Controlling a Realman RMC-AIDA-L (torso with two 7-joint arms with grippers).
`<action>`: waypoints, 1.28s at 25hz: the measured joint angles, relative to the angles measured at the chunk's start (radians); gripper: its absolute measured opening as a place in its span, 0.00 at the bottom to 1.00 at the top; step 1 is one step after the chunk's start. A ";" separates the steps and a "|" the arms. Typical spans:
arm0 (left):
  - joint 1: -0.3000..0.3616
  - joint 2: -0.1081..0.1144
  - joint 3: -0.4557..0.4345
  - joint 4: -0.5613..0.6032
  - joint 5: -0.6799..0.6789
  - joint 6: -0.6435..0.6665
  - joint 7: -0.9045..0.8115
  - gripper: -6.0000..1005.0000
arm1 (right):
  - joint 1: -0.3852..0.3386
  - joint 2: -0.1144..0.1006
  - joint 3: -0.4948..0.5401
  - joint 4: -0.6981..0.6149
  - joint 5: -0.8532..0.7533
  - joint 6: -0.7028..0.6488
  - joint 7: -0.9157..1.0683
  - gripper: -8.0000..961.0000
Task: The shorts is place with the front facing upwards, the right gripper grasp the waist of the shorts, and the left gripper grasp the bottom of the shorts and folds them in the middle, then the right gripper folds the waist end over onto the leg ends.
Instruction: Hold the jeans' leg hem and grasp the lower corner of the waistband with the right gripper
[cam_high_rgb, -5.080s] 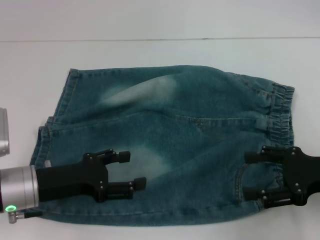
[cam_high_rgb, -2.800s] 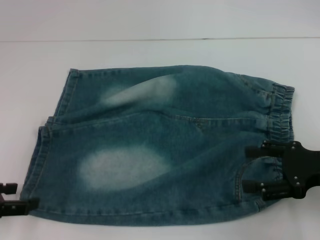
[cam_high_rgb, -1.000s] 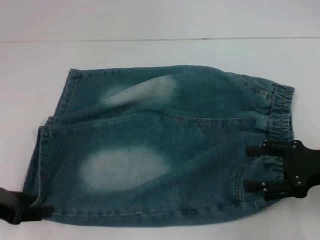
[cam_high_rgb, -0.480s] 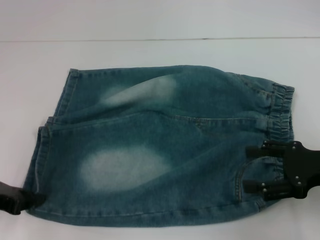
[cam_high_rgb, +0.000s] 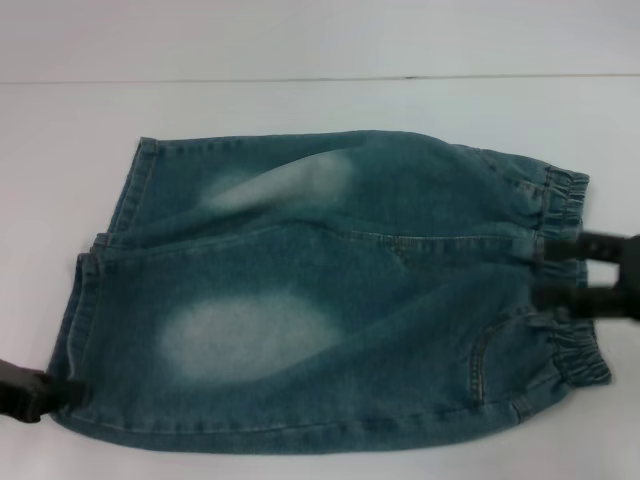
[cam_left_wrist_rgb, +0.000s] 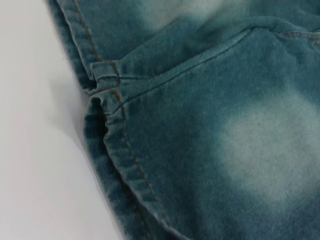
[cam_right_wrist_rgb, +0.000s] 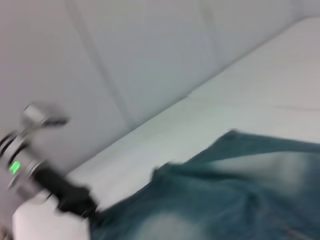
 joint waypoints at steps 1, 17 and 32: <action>0.000 0.000 0.000 0.001 -0.002 0.003 0.000 0.06 | 0.002 -0.009 0.022 -0.001 0.000 0.000 0.031 0.98; 0.007 -0.001 0.002 0.021 -0.084 0.054 0.014 0.06 | -0.003 -0.133 0.051 0.004 -0.106 0.023 0.529 0.98; -0.026 -0.004 0.014 0.000 -0.135 0.036 0.054 0.06 | 0.046 -0.143 0.032 0.045 -0.258 0.022 0.713 0.98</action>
